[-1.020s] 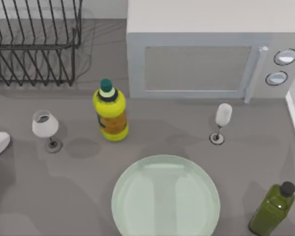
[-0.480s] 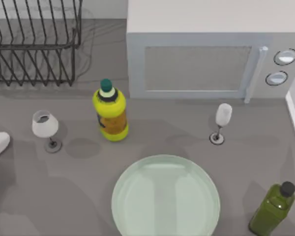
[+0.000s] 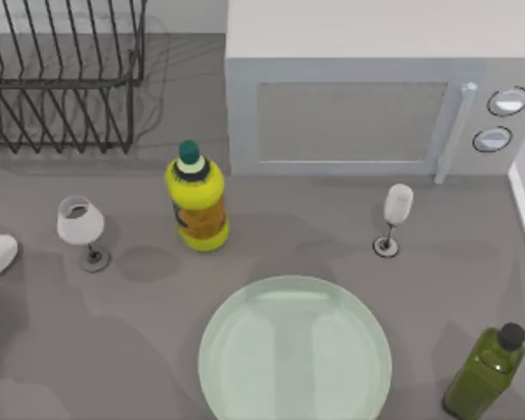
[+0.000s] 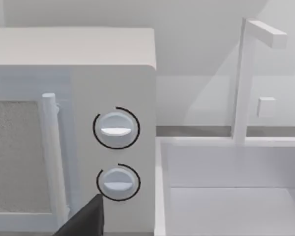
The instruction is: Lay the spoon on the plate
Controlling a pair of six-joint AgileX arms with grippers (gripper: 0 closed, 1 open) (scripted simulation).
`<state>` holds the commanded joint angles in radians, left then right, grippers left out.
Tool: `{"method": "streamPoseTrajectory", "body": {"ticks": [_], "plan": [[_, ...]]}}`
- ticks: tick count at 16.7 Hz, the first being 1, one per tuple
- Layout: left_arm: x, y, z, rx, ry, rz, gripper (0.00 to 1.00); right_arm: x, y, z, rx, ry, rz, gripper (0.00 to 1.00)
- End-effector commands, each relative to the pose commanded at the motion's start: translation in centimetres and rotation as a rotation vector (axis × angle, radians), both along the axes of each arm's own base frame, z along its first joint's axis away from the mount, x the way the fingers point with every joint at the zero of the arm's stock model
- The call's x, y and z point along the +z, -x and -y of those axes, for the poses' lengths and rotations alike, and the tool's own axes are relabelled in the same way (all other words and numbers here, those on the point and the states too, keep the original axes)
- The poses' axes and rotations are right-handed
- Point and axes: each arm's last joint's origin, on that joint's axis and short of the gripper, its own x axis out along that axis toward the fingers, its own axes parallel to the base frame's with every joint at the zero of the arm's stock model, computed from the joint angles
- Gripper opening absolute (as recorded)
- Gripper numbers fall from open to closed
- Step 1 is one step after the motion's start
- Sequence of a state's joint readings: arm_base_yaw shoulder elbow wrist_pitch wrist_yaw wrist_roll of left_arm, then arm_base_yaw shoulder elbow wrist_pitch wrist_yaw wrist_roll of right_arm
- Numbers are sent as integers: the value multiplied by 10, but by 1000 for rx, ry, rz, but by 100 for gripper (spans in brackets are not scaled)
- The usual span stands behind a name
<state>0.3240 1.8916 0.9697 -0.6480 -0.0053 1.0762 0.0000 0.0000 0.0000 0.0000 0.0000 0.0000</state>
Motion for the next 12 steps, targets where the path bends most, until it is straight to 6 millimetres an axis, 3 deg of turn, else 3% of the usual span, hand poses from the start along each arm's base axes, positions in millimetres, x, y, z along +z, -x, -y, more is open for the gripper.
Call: {"method": "streamPoseTrajectory", "body": {"ticks": [7,8,12], "plan": [[0,0,0,0,0,0,0,0,0,0,0,0,0,100],[22,2,2,18,19,15,0,0,0,0,0,0,0,100],[38,-2,0,16,19,15,0,0,0,0,0,0,0,100]]}}
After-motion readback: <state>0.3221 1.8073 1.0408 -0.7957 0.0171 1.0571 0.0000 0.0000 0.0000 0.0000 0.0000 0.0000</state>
